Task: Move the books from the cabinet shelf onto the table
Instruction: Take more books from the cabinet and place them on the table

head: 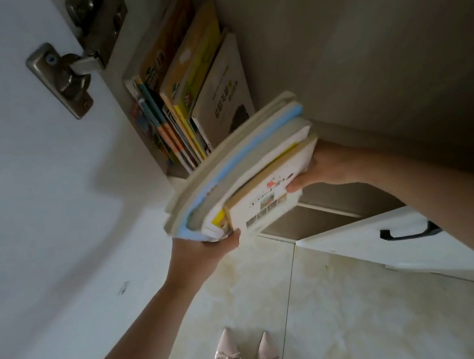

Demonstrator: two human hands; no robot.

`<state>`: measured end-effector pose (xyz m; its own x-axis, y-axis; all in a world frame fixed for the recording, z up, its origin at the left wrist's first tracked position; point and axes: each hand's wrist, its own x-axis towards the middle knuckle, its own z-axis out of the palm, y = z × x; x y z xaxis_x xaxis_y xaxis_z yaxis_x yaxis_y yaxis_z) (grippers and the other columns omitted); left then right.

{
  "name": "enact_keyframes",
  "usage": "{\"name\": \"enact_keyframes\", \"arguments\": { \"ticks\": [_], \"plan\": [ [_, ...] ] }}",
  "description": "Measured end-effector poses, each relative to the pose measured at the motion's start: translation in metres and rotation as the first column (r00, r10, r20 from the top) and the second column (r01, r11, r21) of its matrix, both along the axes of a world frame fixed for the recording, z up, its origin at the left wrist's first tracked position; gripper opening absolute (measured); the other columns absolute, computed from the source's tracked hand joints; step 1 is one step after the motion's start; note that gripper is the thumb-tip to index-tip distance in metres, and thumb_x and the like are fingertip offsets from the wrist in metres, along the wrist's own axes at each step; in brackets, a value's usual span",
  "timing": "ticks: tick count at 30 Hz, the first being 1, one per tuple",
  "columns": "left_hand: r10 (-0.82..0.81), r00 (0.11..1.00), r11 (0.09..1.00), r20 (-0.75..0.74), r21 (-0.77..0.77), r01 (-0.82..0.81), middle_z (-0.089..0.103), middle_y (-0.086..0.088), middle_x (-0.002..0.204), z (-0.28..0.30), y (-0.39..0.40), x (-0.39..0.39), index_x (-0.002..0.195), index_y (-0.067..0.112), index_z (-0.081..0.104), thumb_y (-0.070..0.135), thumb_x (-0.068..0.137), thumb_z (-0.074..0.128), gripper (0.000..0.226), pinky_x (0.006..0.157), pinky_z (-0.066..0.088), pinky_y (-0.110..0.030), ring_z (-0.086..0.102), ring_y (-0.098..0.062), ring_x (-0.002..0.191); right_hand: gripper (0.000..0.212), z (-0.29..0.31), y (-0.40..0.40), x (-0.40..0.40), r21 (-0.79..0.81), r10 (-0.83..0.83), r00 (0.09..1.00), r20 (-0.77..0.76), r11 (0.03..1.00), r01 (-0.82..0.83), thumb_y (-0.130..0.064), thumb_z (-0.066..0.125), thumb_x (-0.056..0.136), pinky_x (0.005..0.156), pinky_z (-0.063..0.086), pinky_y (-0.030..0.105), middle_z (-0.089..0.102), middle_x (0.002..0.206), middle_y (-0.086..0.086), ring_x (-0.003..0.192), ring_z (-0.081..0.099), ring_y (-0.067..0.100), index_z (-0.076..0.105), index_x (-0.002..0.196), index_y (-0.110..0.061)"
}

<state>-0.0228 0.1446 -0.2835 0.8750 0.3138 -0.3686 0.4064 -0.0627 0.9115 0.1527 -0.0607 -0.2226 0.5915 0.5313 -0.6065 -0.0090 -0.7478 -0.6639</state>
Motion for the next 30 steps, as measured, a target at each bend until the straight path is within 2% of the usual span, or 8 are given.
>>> {"name": "enact_keyframes", "arguments": {
  "ticks": [2,4,7,10,12,15,22,30],
  "plan": [
    [-0.044,0.999,0.998,0.03,-0.036,0.045,0.073,0.027,0.091,-0.003,0.002,-0.002,0.103,0.028,0.067,-0.009,0.069,0.08,0.051,0.071,0.05,-0.007,0.067,0.008,0.091,0.053,0.005,-0.001,-0.009,0.006,-0.003,1.0,-0.03,1.0,0.003,-0.008,0.076,0.078,0.082,0.049,0.015,0.061,0.122,-0.004,0.11,0.056,0.009,0.054,0.126,-0.014],
    [-0.032,0.999,0.995,0.013,-0.097,0.033,0.073,0.025,0.093,0.003,0.0,-0.005,0.101,0.032,0.068,-0.008,0.069,0.08,0.053,0.074,0.053,-0.012,0.069,0.001,0.095,0.049,0.013,-0.003,-0.025,0.0,-0.015,0.996,-0.083,1.0,0.015,-0.015,0.071,0.084,0.074,0.049,0.011,0.057,0.118,-0.012,0.103,0.055,0.004,0.051,0.129,-0.019],
    [0.046,0.998,0.964,-0.053,-0.258,-0.058,0.074,0.007,0.109,0.022,-0.006,-0.022,0.115,0.025,0.062,0.005,0.066,0.078,0.055,0.084,0.057,-0.04,0.07,-0.017,0.104,0.044,0.025,-0.011,-0.055,0.063,-0.152,0.971,-0.187,0.984,0.166,-0.029,0.065,0.087,0.092,0.051,0.033,0.058,0.125,-0.016,0.109,0.059,0.007,0.05,0.128,-0.03],
    [0.162,0.979,0.902,-0.125,-0.385,-0.198,0.071,-0.004,0.115,0.063,-0.016,-0.054,0.122,0.022,0.051,0.0,0.078,0.072,0.053,0.086,0.055,-0.056,0.07,-0.028,0.101,0.036,0.056,-0.017,-0.105,0.161,-0.359,0.88,-0.31,0.893,0.421,-0.036,0.061,0.089,0.086,0.057,0.035,0.069,0.117,-0.008,0.103,0.068,0.013,0.055,0.123,-0.028],
    [0.219,0.962,0.85,-0.165,-0.451,-0.271,0.072,-0.007,0.114,0.088,-0.022,-0.075,0.125,0.025,0.048,-0.003,0.085,0.063,0.052,0.08,0.058,-0.055,0.072,-0.031,0.095,0.027,0.076,-0.015,-0.139,0.203,-0.461,0.823,-0.332,0.817,0.54,-0.033,0.057,0.092,0.077,0.059,0.031,0.072,0.111,-0.006,0.096,0.071,0.013,0.058,0.118,-0.027],
    [0.219,0.956,0.831,-0.196,-0.476,-0.288,0.073,-0.006,0.109,0.127,-0.027,-0.104,0.133,0.037,0.041,-0.005,0.085,0.062,0.067,0.068,0.061,-0.045,0.073,-0.03,0.091,0.017,0.104,-0.012,-0.186,0.207,-0.582,0.745,-0.325,0.725,0.657,-0.034,0.056,0.094,0.082,0.058,0.036,0.074,0.108,-0.006,0.093,0.072,0.012,0.061,0.11,-0.033],
    [0.189,0.966,0.834,-0.179,-0.49,-0.254,0.074,-0.005,0.104,0.213,-0.025,-0.166,0.131,0.049,0.041,0.003,0.065,0.077,0.088,0.061,0.06,-0.041,0.073,-0.032,0.088,0.033,0.167,-0.012,-0.261,0.173,-0.683,0.599,-0.418,0.587,0.791,-0.04,0.047,0.098,0.094,0.052,0.046,0.075,0.107,0.001,0.1,0.071,0.019,0.062,0.115,-0.017],
    [0.185,0.977,0.909,-0.104,-0.361,-0.21,0.071,-0.006,0.113,0.257,-0.021,-0.211,0.144,0.049,0.027,-0.002,0.076,0.074,0.097,0.068,0.061,-0.043,0.073,-0.026,0.092,0.033,0.208,-0.006,-0.294,0.229,-0.621,0.676,-0.397,0.646,0.728,-0.042,0.048,0.097,0.099,0.049,0.051,0.074,0.112,0.0,0.104,0.07,0.02,0.061,0.118,-0.022]
  ]
}}
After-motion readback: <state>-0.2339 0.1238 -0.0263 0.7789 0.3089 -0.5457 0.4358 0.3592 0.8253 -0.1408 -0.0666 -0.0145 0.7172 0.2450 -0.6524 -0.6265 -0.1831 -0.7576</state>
